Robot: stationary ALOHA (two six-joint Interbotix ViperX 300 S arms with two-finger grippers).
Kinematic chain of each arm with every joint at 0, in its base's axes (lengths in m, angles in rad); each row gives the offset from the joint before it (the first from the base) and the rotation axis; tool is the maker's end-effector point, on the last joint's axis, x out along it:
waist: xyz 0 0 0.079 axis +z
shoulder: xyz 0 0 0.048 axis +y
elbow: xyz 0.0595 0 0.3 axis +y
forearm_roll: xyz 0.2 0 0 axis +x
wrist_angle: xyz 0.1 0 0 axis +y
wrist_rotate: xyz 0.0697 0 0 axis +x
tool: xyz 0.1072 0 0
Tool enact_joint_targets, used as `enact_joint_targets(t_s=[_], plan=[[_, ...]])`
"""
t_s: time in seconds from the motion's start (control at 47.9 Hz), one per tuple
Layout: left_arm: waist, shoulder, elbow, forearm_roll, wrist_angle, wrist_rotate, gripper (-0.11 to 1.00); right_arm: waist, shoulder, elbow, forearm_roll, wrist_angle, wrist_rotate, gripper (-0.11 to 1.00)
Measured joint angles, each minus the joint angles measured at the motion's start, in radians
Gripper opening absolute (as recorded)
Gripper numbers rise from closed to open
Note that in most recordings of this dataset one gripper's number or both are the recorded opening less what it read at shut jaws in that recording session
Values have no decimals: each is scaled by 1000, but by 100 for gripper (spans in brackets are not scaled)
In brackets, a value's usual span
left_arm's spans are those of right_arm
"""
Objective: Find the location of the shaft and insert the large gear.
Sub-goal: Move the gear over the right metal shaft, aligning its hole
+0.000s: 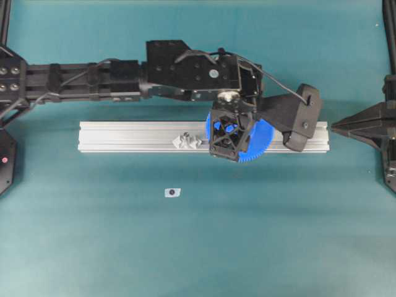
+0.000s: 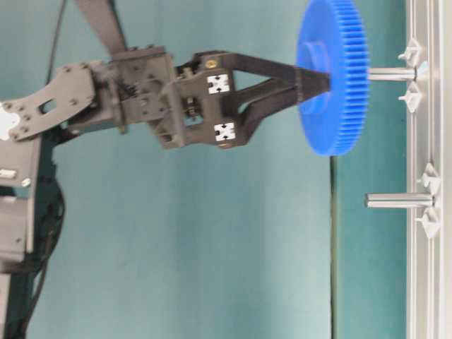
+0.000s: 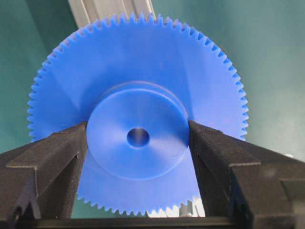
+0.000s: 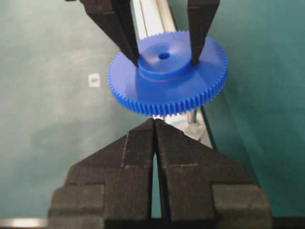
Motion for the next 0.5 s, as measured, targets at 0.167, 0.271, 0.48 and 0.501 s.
enact_joint_targets(t_s=[0.167, 0.271, 0.48, 0.501], plan=[[2, 15, -25, 0, 3, 2, 70, 0, -6, 0, 0, 5, 2, 0], [3, 21, -40, 0, 3, 2, 70, 0, -6, 0, 0, 5, 0, 0], [15, 44, -57, 0, 3, 2, 70, 0, -6, 0, 0, 5, 0, 0], [15, 46, -58, 0, 3, 2, 70, 0, -6, 0, 0, 6, 0, 0]])
